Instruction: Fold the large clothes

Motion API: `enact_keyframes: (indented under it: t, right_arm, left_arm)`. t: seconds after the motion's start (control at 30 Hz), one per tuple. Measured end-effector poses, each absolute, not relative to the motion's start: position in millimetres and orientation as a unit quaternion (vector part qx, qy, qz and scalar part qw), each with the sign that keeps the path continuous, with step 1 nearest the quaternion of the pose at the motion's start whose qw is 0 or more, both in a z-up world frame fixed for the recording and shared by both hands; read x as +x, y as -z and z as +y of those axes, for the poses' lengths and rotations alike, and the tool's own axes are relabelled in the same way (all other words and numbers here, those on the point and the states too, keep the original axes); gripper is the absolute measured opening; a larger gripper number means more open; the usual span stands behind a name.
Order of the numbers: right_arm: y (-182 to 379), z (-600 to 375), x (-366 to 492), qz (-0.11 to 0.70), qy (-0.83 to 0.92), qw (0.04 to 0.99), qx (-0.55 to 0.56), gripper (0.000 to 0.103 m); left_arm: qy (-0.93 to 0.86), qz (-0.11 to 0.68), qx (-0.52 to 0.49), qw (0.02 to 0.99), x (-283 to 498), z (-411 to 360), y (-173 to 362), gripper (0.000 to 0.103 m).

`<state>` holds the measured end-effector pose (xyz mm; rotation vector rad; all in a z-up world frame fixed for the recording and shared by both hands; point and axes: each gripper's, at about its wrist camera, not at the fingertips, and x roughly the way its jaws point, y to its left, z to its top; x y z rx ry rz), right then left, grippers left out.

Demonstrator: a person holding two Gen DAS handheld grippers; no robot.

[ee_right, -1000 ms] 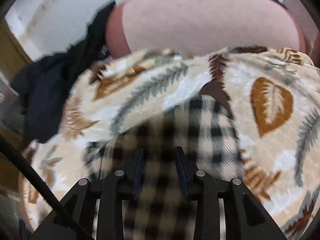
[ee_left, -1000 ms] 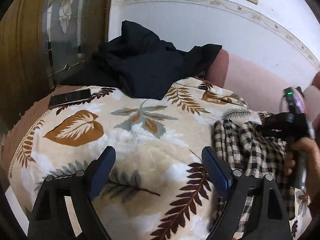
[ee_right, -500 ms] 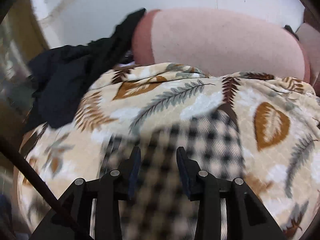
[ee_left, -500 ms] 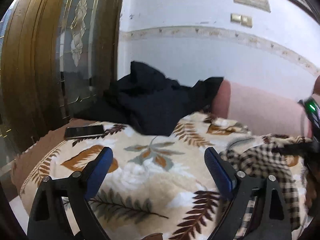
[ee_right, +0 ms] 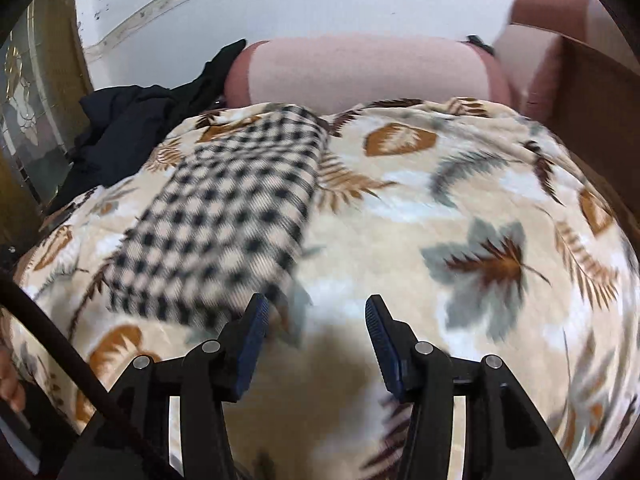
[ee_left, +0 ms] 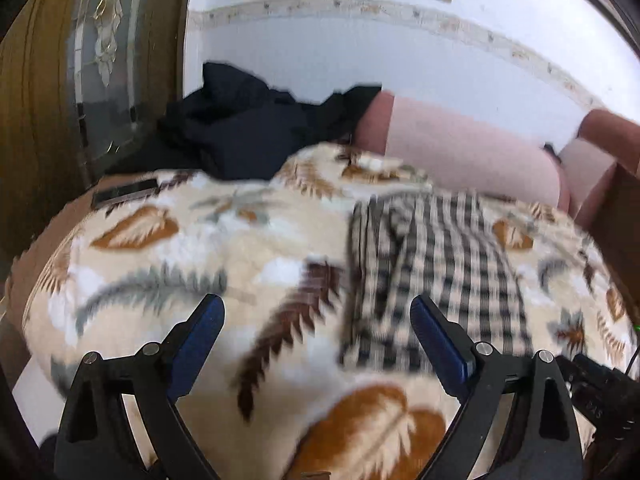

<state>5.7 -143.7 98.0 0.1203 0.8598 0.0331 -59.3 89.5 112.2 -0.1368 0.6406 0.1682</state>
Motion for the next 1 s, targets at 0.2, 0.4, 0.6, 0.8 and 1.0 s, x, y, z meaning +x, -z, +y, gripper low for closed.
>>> enact_keyframes:
  t: [0.2,0.4,0.6,0.8,1.0]
  right_arm:
    - [-95,-145,-5,0.423,-0.034,0.902,0.077,0.055]
    - [-96,-141,-12,0.419,-0.029,0.905,0.07,0.058]
    - [-92,-139,-14,0.424,-0.022,0.903,0.064,0.058]
    - [-85,-127,-13,0.435,-0.02,0.898,0.055,0.059]
    - [-73,-121,-16,0.456,-0.006,0.888,0.051,0.061]
  left_arm:
    - [-0.079,0.417,-0.032,0.905,-72,57,-61,0.093]
    - [-0.083,0.451,-0.009,0.889,-68,47,-29,0.093]
    - [-0.083,0.469,-0.036,0.879,-63,60,-15,0.093]
    - [-0.073,0.464,-0.04,0.882,-62,62,-12,0.097]
    - [-0.069,0.471,-0.029,0.879,-57,58,-10,0.101]
